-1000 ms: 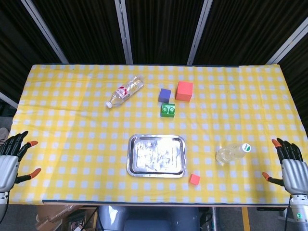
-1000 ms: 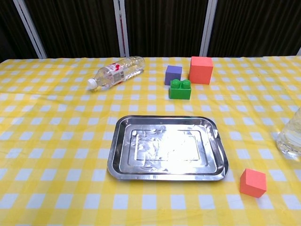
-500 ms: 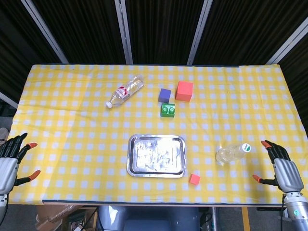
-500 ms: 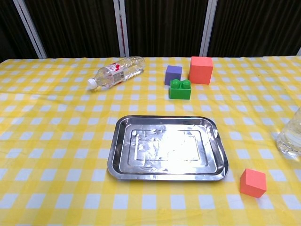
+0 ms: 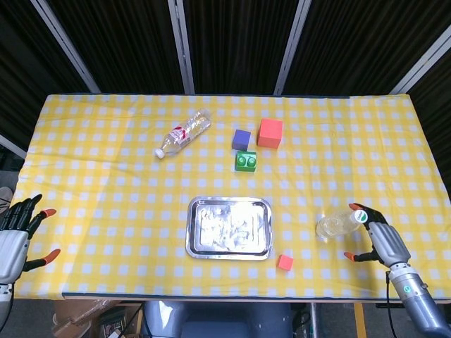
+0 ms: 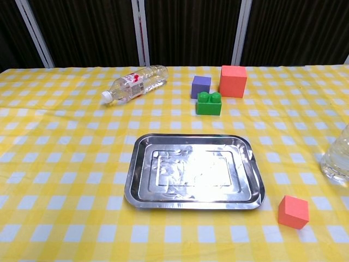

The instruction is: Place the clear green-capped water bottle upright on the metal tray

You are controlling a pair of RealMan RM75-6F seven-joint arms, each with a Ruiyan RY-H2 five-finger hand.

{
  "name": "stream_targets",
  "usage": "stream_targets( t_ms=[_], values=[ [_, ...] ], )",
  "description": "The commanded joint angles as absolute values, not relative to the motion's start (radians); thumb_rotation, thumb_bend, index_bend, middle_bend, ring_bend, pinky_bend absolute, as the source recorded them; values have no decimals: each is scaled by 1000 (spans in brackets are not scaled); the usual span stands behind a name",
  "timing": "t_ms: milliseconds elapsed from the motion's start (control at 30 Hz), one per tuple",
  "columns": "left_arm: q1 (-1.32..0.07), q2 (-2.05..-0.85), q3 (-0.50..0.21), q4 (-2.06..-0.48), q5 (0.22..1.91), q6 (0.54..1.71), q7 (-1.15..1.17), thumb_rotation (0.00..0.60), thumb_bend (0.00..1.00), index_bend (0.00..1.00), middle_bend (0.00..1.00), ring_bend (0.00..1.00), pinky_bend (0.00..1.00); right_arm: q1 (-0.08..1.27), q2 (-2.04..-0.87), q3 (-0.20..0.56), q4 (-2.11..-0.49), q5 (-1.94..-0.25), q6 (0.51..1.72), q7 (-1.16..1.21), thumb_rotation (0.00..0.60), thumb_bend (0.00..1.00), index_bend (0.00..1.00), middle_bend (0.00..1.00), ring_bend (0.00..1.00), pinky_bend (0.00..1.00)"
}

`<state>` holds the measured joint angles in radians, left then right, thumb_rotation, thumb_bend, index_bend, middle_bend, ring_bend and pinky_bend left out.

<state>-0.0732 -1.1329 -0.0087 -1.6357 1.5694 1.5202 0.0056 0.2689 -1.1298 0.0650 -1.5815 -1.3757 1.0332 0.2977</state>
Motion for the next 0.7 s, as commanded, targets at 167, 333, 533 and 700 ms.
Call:
stream_targets(
  t_ms=[167, 333, 533, 700],
  values=[
    [-73, -1137, -10, -1636, 1565, 1520, 18, 600, 185, 223, 0, 0, 0, 329, -1174, 90, -1547, -1318, 947, 312, 600, 171, 83, 124, 0, 0],
    [-74, -1140, -13, -1635, 1559, 1516, 28, 600, 185, 223, 0, 0, 0, 351, -1200, 104, -1532, -1293, 929, 303, 600, 171, 138, 183, 0, 0],
    [-74, -1140, -12, -1636, 1560, 1516, 29, 600, 185, 226, 0, 0, 0, 355, -1222, 121, -1519, -1267, 953, 275, 600, 171, 392, 395, 129, 0],
    [-76, -1140, -8, -1639, 1560, 1507, 36, 600, 185, 230, 0, 0, 0, 335, -1261, 139, -1491, -1257, 1023, 283, 600, 172, 645, 530, 240, 0]
  ],
)
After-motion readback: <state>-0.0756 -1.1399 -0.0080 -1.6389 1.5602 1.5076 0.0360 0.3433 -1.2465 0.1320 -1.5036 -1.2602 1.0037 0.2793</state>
